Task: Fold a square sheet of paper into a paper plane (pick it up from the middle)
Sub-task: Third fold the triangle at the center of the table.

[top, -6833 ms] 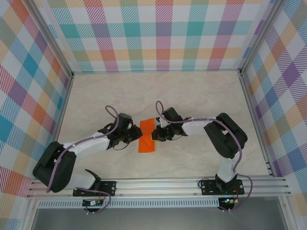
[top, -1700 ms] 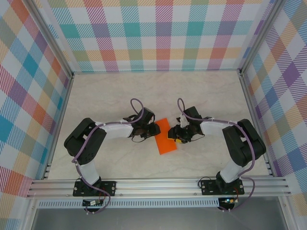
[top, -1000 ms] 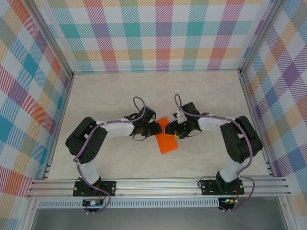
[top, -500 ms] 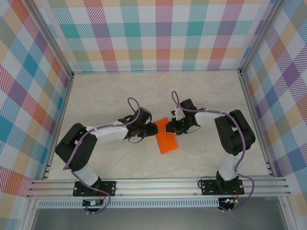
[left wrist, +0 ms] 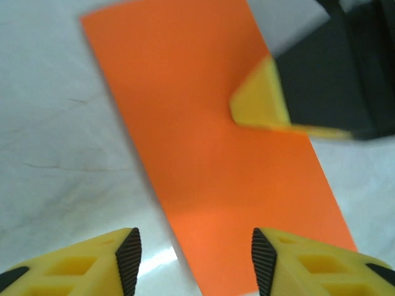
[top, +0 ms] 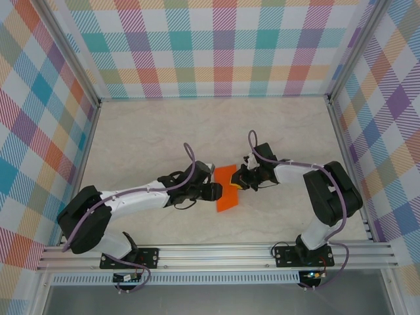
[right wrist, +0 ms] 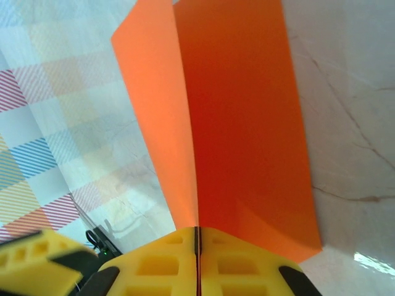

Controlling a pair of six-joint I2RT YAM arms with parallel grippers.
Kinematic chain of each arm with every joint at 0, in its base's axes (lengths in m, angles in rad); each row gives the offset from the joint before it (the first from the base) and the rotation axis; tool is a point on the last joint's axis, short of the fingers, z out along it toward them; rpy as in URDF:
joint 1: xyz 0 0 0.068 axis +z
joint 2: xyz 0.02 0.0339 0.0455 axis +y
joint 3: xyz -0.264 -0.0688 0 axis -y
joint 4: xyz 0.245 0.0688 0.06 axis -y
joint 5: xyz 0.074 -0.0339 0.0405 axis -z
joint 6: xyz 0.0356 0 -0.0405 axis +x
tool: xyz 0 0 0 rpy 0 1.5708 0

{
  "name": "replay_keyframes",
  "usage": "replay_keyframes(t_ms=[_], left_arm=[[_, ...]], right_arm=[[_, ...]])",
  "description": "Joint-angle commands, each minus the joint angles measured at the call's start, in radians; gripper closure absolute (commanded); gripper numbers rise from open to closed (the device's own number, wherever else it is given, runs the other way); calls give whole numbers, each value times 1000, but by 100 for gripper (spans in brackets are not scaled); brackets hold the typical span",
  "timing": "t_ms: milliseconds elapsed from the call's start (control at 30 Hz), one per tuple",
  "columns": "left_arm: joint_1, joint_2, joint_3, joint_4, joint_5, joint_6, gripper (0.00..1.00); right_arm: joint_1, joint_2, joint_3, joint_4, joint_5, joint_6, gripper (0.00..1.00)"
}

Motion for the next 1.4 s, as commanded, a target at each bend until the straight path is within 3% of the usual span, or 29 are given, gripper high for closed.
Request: replay_keyframes(t_ms=[0, 333, 600, 800, 967, 1167, 1367], left_arm=[[-93, -25, -3, -68, -113, 121, 44], [-328, 148, 156, -195, -422, 231, 38], [-433, 338, 321, -303, -631, 284, 37], [-453, 389, 367, -333, -762, 252, 40], [-452, 361, 352, -299, -776, 261, 53], [-445, 350, 350, -306, -764, 265, 84], [-421, 304, 315, -265, -688, 270, 100]], right_arm=[[3, -19, -1, 8, 22, 52, 92], [7, 41, 39, -8, 18, 41, 91], [8, 53, 55, -27, 14, 26, 90], [8, 53, 64, -48, 13, 9, 89], [8, 56, 69, -62, 18, -6, 88], [8, 52, 69, -71, 16, -24, 85], [7, 37, 70, -108, 38, -55, 78]])
